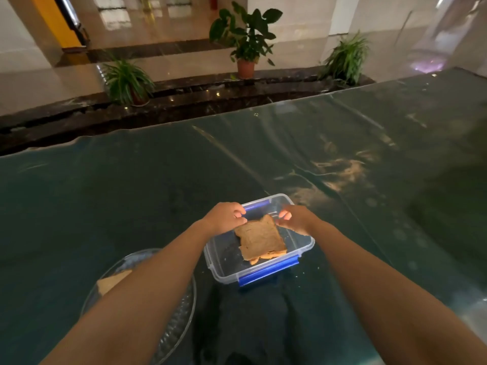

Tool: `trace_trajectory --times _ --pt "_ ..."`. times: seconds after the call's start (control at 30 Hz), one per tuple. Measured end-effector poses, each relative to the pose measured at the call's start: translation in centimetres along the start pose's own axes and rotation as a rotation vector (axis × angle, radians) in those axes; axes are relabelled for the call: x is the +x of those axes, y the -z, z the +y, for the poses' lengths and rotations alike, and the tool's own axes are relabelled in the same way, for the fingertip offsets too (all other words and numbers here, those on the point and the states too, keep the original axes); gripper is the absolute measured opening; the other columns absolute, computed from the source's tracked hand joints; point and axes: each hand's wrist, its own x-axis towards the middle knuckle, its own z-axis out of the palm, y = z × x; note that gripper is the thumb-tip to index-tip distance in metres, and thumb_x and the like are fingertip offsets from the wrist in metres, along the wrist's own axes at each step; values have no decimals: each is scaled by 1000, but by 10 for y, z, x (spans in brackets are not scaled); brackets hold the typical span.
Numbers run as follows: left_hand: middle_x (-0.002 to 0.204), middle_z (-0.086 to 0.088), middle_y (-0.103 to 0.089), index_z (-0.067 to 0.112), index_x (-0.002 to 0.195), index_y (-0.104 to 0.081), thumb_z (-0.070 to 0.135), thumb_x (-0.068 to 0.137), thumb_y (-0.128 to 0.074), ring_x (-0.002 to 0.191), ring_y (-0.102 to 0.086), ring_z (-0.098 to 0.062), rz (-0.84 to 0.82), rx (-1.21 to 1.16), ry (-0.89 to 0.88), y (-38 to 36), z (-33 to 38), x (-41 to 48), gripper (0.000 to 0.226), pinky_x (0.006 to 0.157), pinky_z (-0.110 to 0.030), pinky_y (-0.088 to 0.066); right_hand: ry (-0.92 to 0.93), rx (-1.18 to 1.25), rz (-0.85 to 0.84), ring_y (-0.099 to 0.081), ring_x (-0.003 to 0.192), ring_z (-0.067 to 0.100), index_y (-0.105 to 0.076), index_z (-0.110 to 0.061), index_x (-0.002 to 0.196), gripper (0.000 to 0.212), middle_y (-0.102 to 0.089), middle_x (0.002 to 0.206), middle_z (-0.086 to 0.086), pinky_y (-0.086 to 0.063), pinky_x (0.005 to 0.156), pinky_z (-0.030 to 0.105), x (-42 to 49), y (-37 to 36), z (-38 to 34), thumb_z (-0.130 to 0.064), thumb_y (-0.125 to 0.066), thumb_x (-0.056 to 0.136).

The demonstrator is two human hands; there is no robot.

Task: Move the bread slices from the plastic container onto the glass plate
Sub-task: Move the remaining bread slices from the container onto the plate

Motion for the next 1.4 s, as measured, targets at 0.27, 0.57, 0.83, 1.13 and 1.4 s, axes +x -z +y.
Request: trace_trajectory --times 0.27,0.57,0.83,1.13,1.4 --pt "140 -10 -51 12 134 -48 23 92 -51 127 -50 -26 -26 186 -50 -45 20 50 44 105 -32 -39 -60 -12 -110 -61 108 28 -59 -1 118 30 -63 121 17 -47 83 26 5 -27 14 -10 -54 90" --pt "126 -15 -60 7 131 -48 14 95 -40 112 -59 -29 -136 304 -2 -75 21 79 38 94 -36 -46 -200 -109 -231 -53 123 29 -52 -3 128 41 -57 132 12 -44 105 35 22 -47 17 -23 -55 92" --pt "130 -12 -59 11 132 -46 16 96 -41 115 -59 -29 -39 348 -22 -89 16 87 37 99 -37 -49 -291 -39 -283 -53 123 30 -50 -6 130 49 -56 132 11 -44 105 37 31 -52 20 -29 -61 88" --pt "131 -9 -57 18 136 -42 20 93 -50 117 -58 -25 -12 212 -86 -81 7 77 44 98 -33 -49 -238 -37 -320 -65 106 27 -61 -2 115 39 -67 115 12 -52 98 34 32 -51 22 -24 -68 84" --pt "123 -1 -61 22 122 -51 21 83 -63 109 -59 -19 -84 78 -154 -46 2 58 42 87 -22 -43 -156 -42 -303 -70 94 27 -67 1 107 37 -73 101 14 -55 92 34 23 -44 19 -24 -71 81"
